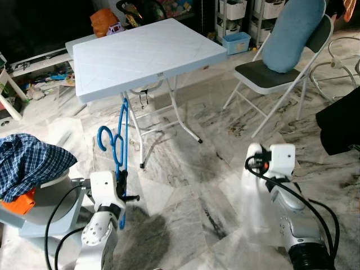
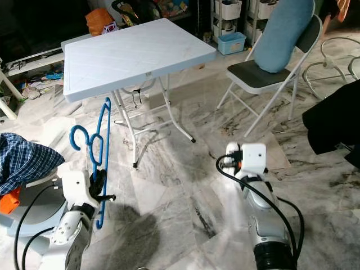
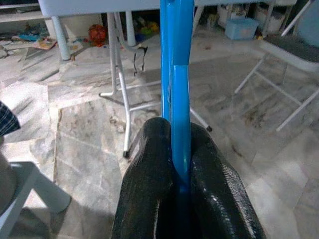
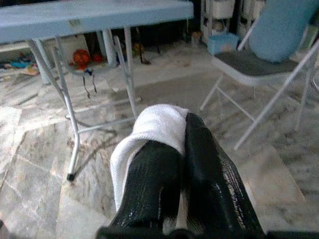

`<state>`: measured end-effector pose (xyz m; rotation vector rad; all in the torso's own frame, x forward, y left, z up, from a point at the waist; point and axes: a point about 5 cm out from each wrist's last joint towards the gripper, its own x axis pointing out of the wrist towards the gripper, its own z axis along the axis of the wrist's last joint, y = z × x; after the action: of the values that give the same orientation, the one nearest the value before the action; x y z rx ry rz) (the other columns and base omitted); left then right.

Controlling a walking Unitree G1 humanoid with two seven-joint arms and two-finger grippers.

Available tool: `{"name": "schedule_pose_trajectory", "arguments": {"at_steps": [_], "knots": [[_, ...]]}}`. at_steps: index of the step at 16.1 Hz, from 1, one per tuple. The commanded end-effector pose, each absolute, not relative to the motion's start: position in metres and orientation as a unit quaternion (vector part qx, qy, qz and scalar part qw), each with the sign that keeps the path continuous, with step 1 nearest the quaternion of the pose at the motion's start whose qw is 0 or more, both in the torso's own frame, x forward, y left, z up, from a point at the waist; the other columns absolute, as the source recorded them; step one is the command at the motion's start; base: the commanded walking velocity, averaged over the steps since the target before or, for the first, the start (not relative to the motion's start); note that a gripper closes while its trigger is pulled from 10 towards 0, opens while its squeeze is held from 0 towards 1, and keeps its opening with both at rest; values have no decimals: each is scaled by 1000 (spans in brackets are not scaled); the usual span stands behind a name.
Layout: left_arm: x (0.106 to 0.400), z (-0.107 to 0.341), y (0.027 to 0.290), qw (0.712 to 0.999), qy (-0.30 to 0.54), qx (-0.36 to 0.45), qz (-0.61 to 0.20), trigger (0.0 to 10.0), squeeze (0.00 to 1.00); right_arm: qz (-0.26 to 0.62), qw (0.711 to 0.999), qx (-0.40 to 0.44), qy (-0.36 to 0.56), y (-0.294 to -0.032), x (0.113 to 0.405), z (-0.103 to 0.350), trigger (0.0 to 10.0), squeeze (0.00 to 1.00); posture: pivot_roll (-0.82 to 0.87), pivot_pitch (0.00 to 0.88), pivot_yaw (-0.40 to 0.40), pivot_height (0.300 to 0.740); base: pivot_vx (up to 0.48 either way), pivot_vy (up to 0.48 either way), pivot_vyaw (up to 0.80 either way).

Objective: Hang hanger

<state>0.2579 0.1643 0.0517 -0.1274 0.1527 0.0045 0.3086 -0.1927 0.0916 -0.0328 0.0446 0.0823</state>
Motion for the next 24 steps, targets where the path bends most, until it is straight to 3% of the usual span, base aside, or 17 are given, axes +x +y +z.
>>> {"name": "schedule_pose_trajectory", "arguments": {"at_steps": [1, 10, 19, 24], "knots": [[263, 63, 167, 996, 55, -63, 3, 10000, 0, 69, 997, -10, -11, -175, 316, 109, 10000, 0, -122, 0, 138, 740, 0, 0, 469], [268, 71, 163, 997, 44, -65, -1, 10000, 0, 107, 994, -5, -37, -153, 321, 124, 10000, 0, -115, 0, 135, 740, 0, 0, 522], [277, 75, 161, 997, 37, -68, 0, 10000, 0, 120, 992, -6, -43, -146, 327, 128, 10000, 0, -113, 0, 134, 740, 420, 0, 572], [280, 75, 161, 997, 35, -70, 3, 10000, 0, 116, 992, -10, -54, -145, 327, 131, 10000, 0, -112, 0, 130, 740, 455, 0, 0]]}}
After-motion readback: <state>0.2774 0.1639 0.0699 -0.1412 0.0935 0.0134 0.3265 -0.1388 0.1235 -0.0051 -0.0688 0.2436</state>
